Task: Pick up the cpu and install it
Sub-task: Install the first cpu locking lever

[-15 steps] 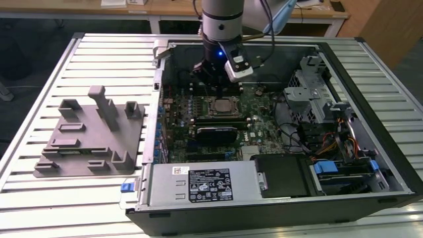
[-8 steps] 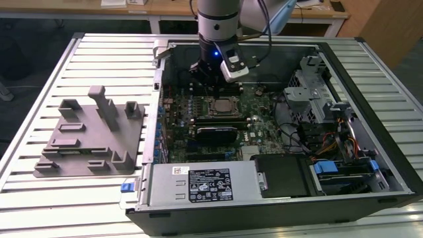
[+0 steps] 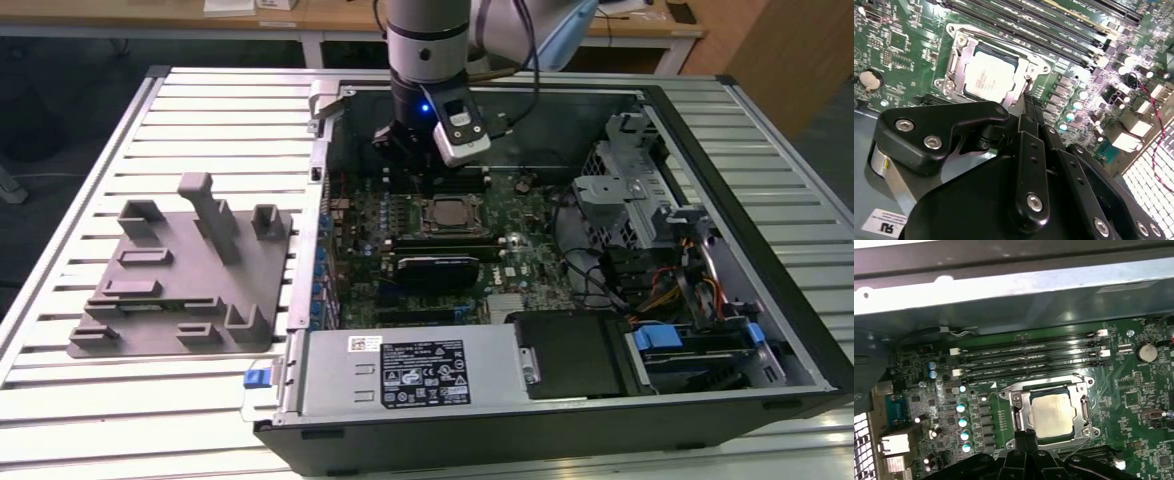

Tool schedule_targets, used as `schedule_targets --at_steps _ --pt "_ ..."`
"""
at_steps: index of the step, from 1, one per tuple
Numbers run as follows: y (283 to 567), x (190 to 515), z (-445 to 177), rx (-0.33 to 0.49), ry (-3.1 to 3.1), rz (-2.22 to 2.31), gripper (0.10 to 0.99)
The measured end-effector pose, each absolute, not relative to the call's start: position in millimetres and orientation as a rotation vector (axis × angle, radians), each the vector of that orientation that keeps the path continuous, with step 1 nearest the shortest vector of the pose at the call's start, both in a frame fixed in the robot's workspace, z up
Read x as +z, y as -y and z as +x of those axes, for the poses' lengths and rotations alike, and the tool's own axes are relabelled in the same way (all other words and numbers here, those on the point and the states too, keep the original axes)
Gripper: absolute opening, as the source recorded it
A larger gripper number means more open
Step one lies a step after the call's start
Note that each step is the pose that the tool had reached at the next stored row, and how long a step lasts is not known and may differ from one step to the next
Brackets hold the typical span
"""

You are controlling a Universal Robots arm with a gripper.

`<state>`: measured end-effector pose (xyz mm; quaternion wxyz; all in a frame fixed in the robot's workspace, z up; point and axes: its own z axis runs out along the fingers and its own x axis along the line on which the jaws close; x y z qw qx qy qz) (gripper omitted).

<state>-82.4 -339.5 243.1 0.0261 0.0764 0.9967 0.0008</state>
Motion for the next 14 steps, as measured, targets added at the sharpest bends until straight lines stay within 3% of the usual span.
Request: schedule_targets --at_steps 14 --pt "339 243 -98 0.003 -3.08 0.236 0.106"
